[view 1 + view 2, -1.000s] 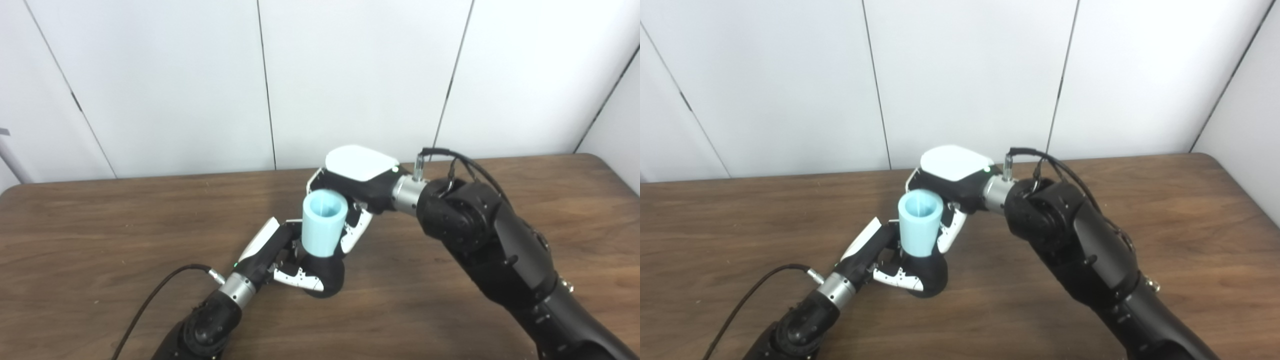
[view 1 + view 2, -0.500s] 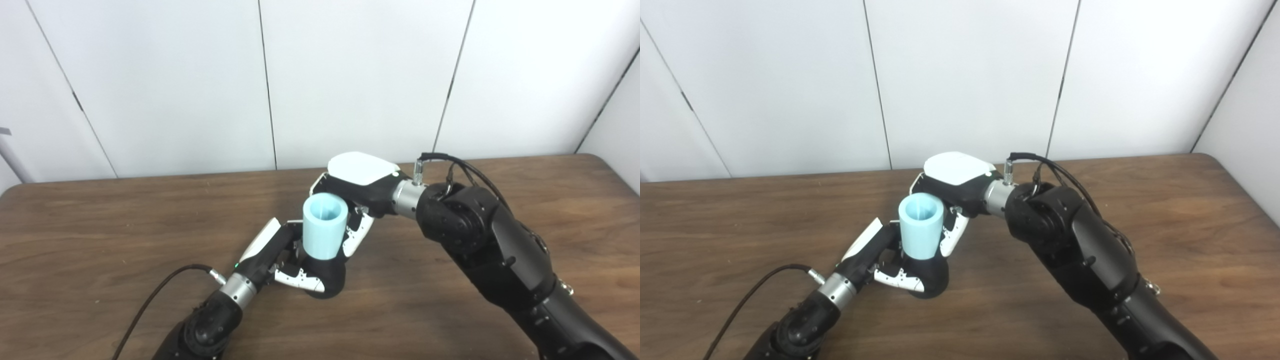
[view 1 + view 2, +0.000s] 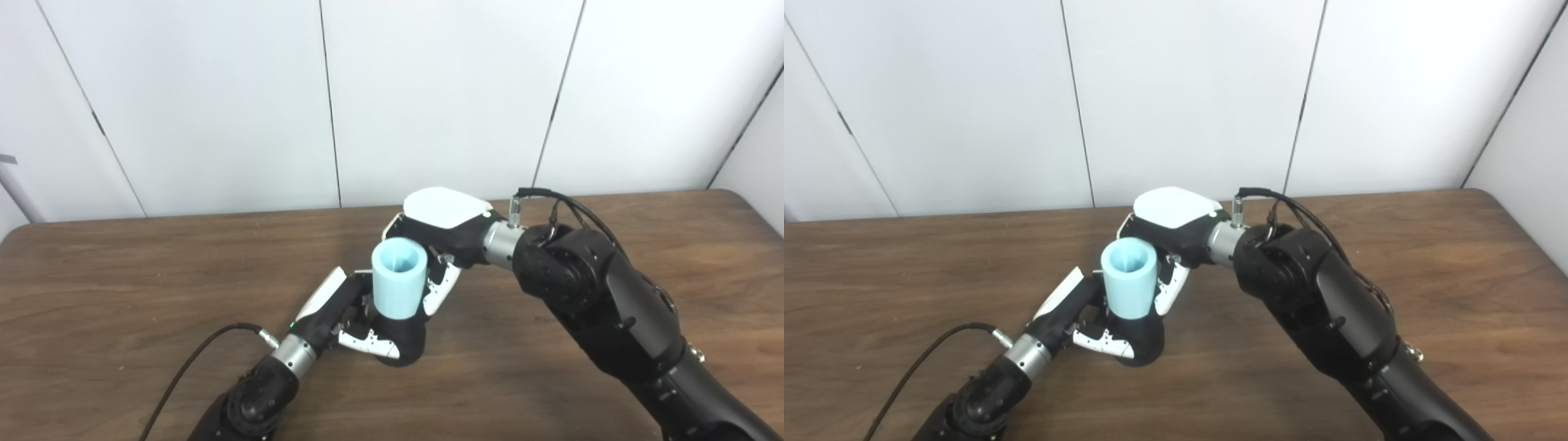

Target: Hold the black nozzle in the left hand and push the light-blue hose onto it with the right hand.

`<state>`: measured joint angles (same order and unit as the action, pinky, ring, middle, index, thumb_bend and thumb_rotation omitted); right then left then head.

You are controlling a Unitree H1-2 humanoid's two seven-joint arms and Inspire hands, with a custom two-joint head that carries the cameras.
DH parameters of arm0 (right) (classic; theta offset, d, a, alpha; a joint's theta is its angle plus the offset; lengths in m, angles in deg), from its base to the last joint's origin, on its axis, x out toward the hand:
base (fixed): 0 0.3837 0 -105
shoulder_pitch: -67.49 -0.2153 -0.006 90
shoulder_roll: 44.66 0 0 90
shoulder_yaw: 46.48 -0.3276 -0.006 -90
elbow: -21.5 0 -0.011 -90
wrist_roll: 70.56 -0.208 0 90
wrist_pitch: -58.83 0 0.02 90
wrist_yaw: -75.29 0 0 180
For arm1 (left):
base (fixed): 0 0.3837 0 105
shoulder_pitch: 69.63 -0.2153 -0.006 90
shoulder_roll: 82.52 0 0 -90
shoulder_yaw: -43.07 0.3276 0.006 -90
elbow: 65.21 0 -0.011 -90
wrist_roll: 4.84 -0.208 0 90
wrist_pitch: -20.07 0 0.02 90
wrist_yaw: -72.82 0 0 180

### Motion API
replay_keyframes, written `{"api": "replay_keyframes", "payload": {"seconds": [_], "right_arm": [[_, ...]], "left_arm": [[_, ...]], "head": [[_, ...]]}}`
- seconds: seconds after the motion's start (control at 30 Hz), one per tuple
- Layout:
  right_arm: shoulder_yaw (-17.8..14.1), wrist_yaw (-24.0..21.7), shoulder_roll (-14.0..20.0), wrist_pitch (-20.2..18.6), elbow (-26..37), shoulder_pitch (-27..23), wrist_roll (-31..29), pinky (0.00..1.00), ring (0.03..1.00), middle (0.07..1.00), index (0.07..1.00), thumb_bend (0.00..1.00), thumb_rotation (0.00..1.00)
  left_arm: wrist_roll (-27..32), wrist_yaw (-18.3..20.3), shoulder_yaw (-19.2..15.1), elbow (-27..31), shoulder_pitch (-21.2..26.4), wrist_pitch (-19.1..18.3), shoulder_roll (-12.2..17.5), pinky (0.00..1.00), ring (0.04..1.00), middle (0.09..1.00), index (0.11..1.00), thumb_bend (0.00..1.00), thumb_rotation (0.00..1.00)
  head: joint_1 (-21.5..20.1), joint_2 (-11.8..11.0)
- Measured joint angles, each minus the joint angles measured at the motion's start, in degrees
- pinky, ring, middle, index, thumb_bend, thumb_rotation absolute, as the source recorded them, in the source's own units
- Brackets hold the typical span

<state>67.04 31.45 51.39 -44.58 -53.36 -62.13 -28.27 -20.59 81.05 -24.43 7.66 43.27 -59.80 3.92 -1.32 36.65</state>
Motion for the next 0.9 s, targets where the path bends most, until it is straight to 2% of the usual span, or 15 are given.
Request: {"api": "replay_keyframes", "payload": {"seconds": [0.13, 0.27, 0.53, 0.77, 0.9], "right_arm": [[-0.16, 2.14, -0.06, 1.73, 0.67, 1.06, 0.04, 0.56, 0.631, 0.687, 0.728, 0.98, 0.39], [-0.86, 4.74, -0.06, 4.17, 0.87, 1.71, 0.22, 0.60, 0.678, 0.731, 0.744, 0.96, 0.40], [-4.34, 11.96, -1.47, 7.44, 4.73, 3.07, 0.39, 0.55, 0.688, 0.749, 0.742, 0.89, 0.34], [-5.45, 13.63, -2.24, 8.48, 5.93, 5.43, 0.36, 0.54, 0.689, 0.749, 0.734, 0.87, 0.31], [-6.14, 16.16, -2.22, 10.26, 6.05, 7.46, 0.62, 0.54, 0.688, 0.746, 0.729, 0.86, 0.30]], "left_arm": [[0.02, 0.00, 0.02, -0.06, 0.02, 0.00, 0.00, 0.14, 0.212, 0.310, 0.494, 0.52, 0.08], [0.02, 0.00, 0.08, -0.04, 0.03, 0.00, 0.00, 0.14, 0.214, 0.312, 0.494, 0.52, 0.08], [0.02, -0.01, 0.11, -0.03, 0.02, 0.00, 0.03, 0.15, 0.220, 0.318, 0.494, 0.52, 0.08], [0.02, -0.04, 0.27, -0.06, 0.08, 0.02, 0.03, 0.14, 0.210, 0.310, 0.494, 0.52, 0.08], [0.02, -0.05, 0.27, -0.06, 0.07, 0.02, 0.04, 0.14, 0.209, 0.311, 0.494, 0.52, 0.08]], "head": [[0.09, 0.00], [0.09, 0.09], [0.00, 0.17], [0.18, 0.18], [0.17, 0.18]]}}
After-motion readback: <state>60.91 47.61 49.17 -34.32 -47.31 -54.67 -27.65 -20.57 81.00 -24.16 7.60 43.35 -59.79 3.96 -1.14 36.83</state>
